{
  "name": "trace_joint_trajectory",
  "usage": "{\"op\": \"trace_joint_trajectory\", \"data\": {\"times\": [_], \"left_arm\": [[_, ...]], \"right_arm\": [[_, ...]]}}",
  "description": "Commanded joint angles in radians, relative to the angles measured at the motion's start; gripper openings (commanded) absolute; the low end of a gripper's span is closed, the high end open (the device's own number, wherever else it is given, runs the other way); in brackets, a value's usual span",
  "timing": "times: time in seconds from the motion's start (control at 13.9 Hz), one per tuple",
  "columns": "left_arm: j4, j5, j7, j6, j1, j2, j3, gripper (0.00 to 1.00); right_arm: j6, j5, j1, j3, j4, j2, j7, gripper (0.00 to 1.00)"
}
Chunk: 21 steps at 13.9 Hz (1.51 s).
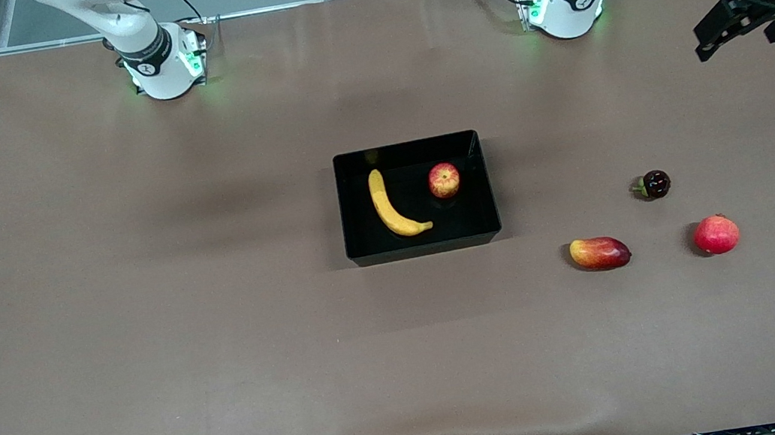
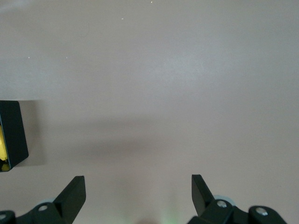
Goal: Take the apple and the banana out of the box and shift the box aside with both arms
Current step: 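Reach the left gripper down to the red-yellow apple in the tray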
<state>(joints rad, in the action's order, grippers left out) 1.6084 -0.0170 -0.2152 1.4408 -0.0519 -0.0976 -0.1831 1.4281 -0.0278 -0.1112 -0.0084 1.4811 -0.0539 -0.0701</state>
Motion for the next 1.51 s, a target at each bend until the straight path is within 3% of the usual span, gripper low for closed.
{"op": "trace_joint_trajectory", "data": {"times": [0.0, 0.22, 0.43, 0.65, 0.94, 1.08, 1.44], "left_arm": [[-0.018, 0.015, -0.145, 0.033, 0.007, 0.071, -0.114, 1.0], [0.01, 0.003, -0.396, 0.151, 0.023, 0.169, -0.303, 1.0], [0.108, 0.002, -0.784, 0.382, 0.069, 0.261, -0.403, 1.0], [0.197, -0.055, -1.017, 0.551, 0.164, 0.358, -0.404, 1.0], [0.186, -0.32, -1.34, 0.61, 0.274, 0.58, -0.404, 1.0], [0.189, -0.395, -1.389, 0.612, 0.291, 0.649, -0.404, 1.0], [0.197, -0.44, -1.444, 0.671, 0.294, 0.731, -0.404, 1.0]], "right_arm": [[-0.006, 0.005, -0.021, 0.013, 0.001, -0.007, -0.007, 1.0], [-0.006, 0.005, -0.021, 0.013, 0.001, -0.007, -0.007, 1.0], [-0.006, 0.005, -0.022, 0.013, 0.001, -0.007, -0.007, 1.0], [-0.006, 0.005, -0.022, 0.013, 0.001, -0.007, -0.007, 1.0], [-0.006, 0.005, -0.022, 0.013, 0.001, -0.007, -0.008, 1.0], [-0.006, 0.005, -0.022, 0.013, 0.001, -0.007, -0.008, 1.0], [-0.005, 0.005, -0.022, 0.013, 0.001, -0.007, -0.007, 1.0]]}}
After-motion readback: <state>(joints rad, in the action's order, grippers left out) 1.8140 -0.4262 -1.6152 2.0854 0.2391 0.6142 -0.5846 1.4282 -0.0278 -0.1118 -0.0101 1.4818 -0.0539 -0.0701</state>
